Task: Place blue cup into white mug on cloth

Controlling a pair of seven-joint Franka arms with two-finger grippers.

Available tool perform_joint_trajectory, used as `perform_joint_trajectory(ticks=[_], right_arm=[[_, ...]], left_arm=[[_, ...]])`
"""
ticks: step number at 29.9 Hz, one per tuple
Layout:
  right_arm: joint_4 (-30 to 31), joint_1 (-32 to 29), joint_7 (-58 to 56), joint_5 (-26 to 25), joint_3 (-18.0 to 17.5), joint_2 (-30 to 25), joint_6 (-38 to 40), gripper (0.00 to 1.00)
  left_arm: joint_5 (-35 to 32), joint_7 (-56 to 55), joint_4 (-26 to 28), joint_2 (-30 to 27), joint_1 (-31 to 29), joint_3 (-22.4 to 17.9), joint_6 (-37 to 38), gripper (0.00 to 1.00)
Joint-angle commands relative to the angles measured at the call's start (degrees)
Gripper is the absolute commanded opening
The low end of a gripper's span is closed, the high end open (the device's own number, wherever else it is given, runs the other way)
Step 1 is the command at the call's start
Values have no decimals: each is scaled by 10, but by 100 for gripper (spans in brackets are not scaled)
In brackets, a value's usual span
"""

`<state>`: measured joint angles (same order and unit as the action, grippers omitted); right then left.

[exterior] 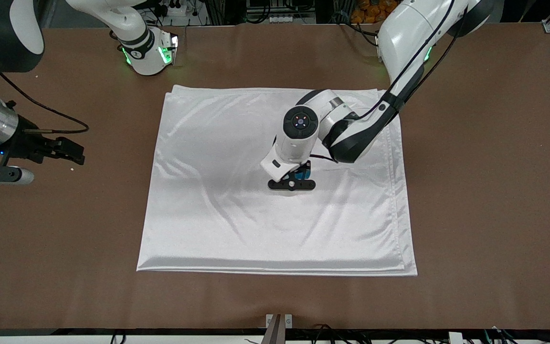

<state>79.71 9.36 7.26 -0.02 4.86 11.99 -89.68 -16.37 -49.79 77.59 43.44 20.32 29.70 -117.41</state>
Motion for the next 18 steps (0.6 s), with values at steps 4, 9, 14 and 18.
perform_joint_trajectory(ticks=[4,9,14,18], right_arm=[[10,-32,-27,-2,-9,-7,-10,100],[10,-52,-66,0,-9,-4,-21,100],[10,-52,-67,-1,-9,-4,-21,100],[15,-52,-67,-1,-9,-9,-25,100]], left_arm=[[-17,-27,-15,15,21,-11,-14,0],[-18,-27,-16,23,38,-27,-18,10],[-17,-25,-17,19,43,-36,-18,41],[-17,-26,-18,12,44,-37,-18,48]])
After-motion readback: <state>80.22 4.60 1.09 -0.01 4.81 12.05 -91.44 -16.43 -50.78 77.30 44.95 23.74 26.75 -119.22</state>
